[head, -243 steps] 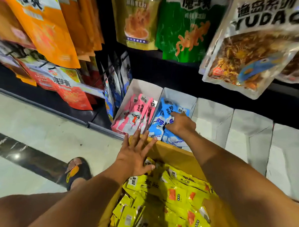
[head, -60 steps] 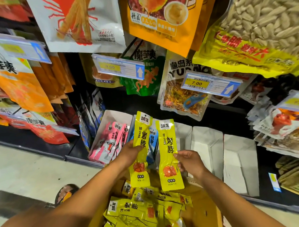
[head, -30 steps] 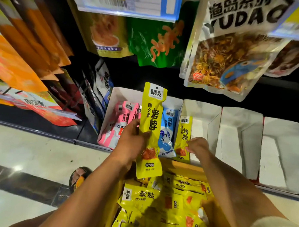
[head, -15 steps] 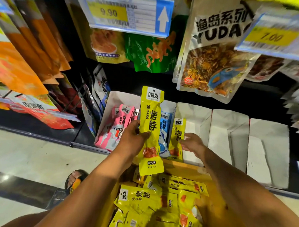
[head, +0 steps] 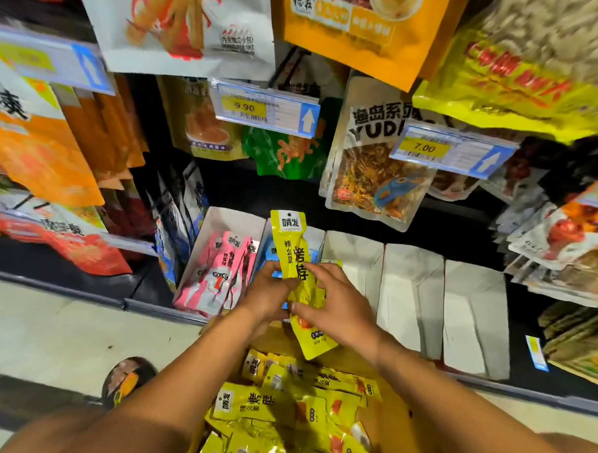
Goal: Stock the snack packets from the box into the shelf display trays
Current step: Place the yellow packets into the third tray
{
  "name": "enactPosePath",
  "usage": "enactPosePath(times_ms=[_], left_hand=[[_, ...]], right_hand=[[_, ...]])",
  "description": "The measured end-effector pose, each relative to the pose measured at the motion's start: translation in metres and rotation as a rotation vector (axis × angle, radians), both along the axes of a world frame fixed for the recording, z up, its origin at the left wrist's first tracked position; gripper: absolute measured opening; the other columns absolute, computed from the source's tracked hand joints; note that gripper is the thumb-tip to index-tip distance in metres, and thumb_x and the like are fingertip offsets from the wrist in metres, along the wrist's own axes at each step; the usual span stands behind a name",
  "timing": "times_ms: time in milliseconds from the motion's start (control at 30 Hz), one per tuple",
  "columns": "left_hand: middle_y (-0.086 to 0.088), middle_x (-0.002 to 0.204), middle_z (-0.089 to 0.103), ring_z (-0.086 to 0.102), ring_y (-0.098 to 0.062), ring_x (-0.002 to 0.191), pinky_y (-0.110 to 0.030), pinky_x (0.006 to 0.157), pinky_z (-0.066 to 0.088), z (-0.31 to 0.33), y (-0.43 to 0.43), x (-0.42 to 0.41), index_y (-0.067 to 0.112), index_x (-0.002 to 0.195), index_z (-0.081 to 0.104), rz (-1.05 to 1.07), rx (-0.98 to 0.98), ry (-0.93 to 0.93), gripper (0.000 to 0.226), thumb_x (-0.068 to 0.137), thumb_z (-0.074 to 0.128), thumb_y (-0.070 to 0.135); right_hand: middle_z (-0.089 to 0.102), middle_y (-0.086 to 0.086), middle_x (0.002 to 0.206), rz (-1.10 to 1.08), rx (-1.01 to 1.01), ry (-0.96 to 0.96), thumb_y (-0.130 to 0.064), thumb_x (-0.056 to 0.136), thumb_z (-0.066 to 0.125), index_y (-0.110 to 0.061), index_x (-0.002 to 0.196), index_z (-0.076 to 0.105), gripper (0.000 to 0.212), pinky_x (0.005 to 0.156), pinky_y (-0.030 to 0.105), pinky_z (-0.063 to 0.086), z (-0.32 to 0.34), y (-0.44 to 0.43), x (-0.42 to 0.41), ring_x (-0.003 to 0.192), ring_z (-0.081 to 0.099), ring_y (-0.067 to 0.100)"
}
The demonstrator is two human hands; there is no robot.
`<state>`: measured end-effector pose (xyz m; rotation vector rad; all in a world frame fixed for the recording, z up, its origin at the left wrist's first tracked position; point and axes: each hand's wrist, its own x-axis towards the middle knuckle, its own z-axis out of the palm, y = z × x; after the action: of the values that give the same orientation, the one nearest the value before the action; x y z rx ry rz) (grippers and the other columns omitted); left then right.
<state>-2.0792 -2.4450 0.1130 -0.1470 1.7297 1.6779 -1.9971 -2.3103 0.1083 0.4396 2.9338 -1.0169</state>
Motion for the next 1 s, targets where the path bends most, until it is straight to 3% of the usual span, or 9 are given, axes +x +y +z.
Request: enactPosePath(times_ms=[67, 200, 333, 433, 533, 600, 733, 1000], left_hand=[[-0.009, 0.085, 0.073, 0.068, -0.022, 0.066, -0.034, 0.058, 0.054, -0.002, 0.005, 0.004, 0.021, 0.112, 0.057, -0.026, -0.018, 0.021, 0.021, 0.098, 0.062, 0.006], [-0.023, 0.106, 0.07, 0.066, -0.028, 0.082, -0.05, 0.071, 0.057, -0.012, 0.011, 0.007, 0.023, 0.118, 0.056, -0.1, -0.058, 0.092, 0.025, 0.097, 0.066, 0.013], [-0.008, 0.114, 0.069, 0.066, -0.021, 0.087, -0.049, 0.085, 0.058, -0.02, 0.015, 0.004, 0.025, 0.118, 0.055, -0.172, -0.128, 0.206, 0.02, 0.101, 0.063, 0.019], [-0.002, 0.138, 0.062, 0.065, -0.02, 0.11, -0.047, 0.099, 0.054, -0.026, 0.008, 0.007, 0.036, 0.135, 0.05, -0.362, -0.262, 0.413, 0.034, 0.102, 0.057, 0.04], [0.001, 0.163, 0.036, 0.033, -0.024, 0.15, -0.043, 0.12, 0.032, -0.044, -0.009, 0.014, 0.04, 0.157, 0.03, -0.631, -0.587, 0.696, 0.054, 0.105, 0.043, 0.051], [0.002, 0.171, 0.015, 0.009, -0.023, 0.158, -0.047, 0.126, 0.016, -0.062, -0.019, 0.017, 0.043, 0.161, 0.013, -0.773, -0.751, 0.771, 0.06, 0.106, 0.033, 0.057], [0.006, 0.169, -0.019, -0.021, -0.026, 0.156, -0.056, 0.125, -0.01, -0.091, -0.032, 0.023, 0.048, 0.159, -0.011, -1.046, -0.976, 0.686, 0.067, 0.102, 0.018, 0.068], [0.005, 0.162, -0.036, -0.035, -0.028, 0.149, -0.058, 0.124, -0.012, -0.108, -0.04, 0.029, 0.048, 0.152, -0.03, -1.148, -1.072, 0.718, 0.073, 0.098, 0.012, 0.074]], right_hand=[[0.036, -0.025, 0.141, -0.028, 0.091, -0.014, -0.065, 0.073, 0.069, -0.044, 0.145, 0.039, 0.081, 0.089, 0.028, 0.046, 0.003, -0.007, 0.004, 0.124, 0.051, 0.005], [0.038, -0.021, 0.144, -0.116, 0.118, -0.049, -0.056, 0.072, 0.071, -0.045, 0.141, 0.041, 0.076, 0.087, 0.031, 0.045, 0.001, -0.011, 0.004, 0.123, 0.054, 0.01], [0.052, -0.012, 0.14, -0.192, 0.068, -0.089, -0.052, 0.071, 0.069, -0.049, 0.141, 0.037, 0.077, 0.083, 0.032, 0.047, -0.009, -0.002, 0.0, 0.121, 0.057, 0.018], [0.057, -0.005, 0.132, -0.247, 0.042, -0.075, -0.058, 0.073, 0.069, -0.051, 0.143, 0.033, 0.079, 0.081, 0.032, 0.049, -0.02, 0.019, -0.004, 0.118, 0.058, 0.022], [0.054, 0.001, 0.134, -0.325, 0.091, -0.154, -0.068, 0.075, 0.066, -0.05, 0.146, 0.032, 0.081, 0.088, 0.039, 0.052, -0.042, 0.05, -0.012, 0.122, 0.056, 0.027], [0.051, 0.006, 0.138, -0.363, 0.119, -0.225, -0.068, 0.077, 0.065, -0.046, 0.147, 0.033, 0.08, 0.09, 0.044, 0.051, -0.058, 0.071, -0.02, 0.125, 0.054, 0.032], [0.049, 0.013, 0.14, -0.375, 0.155, -0.333, -0.06, 0.083, 0.067, -0.034, 0.147, 0.041, 0.074, 0.092, 0.046, 0.05, -0.09, 0.097, -0.03, 0.127, 0.05, 0.036], [0.055, 0.014, 0.126, -0.41, 0.185, -0.428, -0.049, 0.084, 0.067, -0.027, 0.141, 0.047, 0.064, 0.084, 0.04, 0.051, -0.163, 0.111, -0.041, 0.12, 0.052, 0.034]])
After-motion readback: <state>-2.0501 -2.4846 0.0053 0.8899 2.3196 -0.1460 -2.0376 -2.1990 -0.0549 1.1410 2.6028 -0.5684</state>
